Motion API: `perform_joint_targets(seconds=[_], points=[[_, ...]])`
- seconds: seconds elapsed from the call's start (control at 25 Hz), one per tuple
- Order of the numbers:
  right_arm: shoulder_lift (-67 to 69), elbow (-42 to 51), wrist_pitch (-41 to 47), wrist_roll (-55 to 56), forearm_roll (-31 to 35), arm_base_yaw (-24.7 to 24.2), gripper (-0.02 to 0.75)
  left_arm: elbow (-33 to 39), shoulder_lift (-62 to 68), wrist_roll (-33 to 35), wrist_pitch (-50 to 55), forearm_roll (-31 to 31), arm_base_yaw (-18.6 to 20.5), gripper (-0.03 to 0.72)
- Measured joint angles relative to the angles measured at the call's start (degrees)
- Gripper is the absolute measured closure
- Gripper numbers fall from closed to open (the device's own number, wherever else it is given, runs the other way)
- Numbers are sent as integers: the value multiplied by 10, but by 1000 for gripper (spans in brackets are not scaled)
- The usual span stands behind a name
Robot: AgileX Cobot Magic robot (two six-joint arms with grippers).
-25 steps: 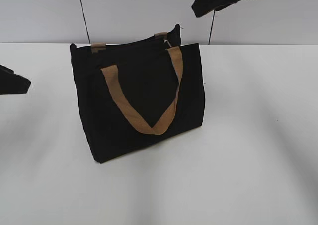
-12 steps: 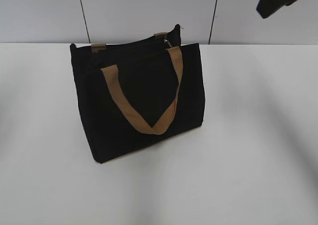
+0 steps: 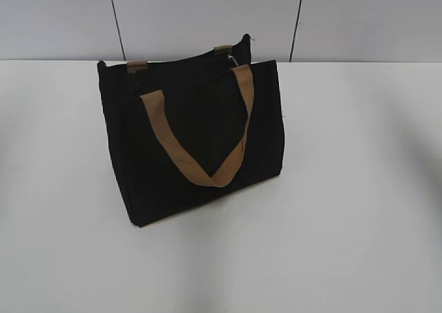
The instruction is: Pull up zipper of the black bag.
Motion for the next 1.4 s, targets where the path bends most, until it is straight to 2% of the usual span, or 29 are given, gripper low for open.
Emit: perform_joint_targets(seconds=[0.16, 0.48, 0.88, 1.12, 1.4], points=[[-63, 60, 0, 2, 7, -23, 287, 23, -28, 0, 10, 0, 0, 206], [-247, 302, -65, 2, 46, -25, 287, 182, -178, 0, -22, -2, 0, 209], [-424, 557, -103, 2, 51, -25, 287, 329, -392, -1, -19, -87, 0, 210], [-493, 634, -99, 16, 53, -25, 287, 357, -468, -1, 23, -98, 0, 218], [-556, 654, -73, 29, 59, -25, 287, 371, -539, -1, 30, -100, 0, 221]])
